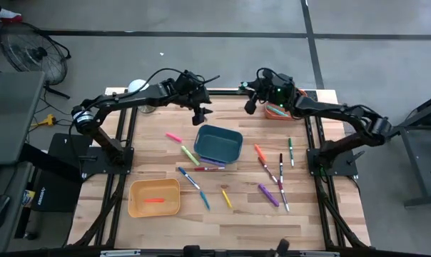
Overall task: Pick & Place Markers
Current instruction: Put the green highlighter pen into the orange bin
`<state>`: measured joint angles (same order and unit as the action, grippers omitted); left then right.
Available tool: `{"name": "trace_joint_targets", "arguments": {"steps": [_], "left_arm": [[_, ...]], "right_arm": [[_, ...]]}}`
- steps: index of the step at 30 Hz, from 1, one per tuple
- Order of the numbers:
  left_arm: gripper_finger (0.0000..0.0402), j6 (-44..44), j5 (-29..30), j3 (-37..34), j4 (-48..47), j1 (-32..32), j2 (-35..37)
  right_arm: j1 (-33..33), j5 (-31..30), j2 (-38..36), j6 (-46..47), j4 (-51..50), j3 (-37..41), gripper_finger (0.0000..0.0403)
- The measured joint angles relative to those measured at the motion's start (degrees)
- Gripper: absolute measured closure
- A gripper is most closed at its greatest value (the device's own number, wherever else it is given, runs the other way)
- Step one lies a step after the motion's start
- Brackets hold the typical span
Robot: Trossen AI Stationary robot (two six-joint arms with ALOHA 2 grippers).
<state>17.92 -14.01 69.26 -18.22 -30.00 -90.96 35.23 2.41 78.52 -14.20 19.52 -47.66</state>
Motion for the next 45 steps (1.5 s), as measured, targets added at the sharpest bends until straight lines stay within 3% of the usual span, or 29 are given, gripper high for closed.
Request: {"name": "trace_joint_targets", "arguments": {"steps": [9,17,21,28,40,45], "left_arm": [[0.0208,-4.6,-3.1,-10.2,11.2,0.0,3.8],[0.0208,-8.2,-4.0,-19.9,20.3,0.0,10.8],[0.0208,-11.0,-5.3,-25.5,29.0,0.0,13.1],[0.0208,-16.8,-8.5,-33.5,41.6,0.0,14.1],[0.0208,-18.3,-11.7,-37.2,46.3,0.0,17.6],[0.0208,-18.2,-13.2,-37.2,47.9,0.0,17.9]], "right_arm": [[2.3,-5.2,-6.4,-2.8,-13.7,-0.8,0.0347],[2.7,-9.6,-6.5,-5.7,-30.2,-8.9,0.0347],[2.7,-15.4,-6.5,-7.0,-37.8,-12.4,0.0347],[4.7,-18.5,-6.5,-5.7,-46.7,-13.4,0.0347],[7.5,-17.4,-2.3,-4.6,-61.1,-13.2,0.0347],[7.6,-22.9,4.0,-6.6,-64.3,-13.2,0.0347]]}}
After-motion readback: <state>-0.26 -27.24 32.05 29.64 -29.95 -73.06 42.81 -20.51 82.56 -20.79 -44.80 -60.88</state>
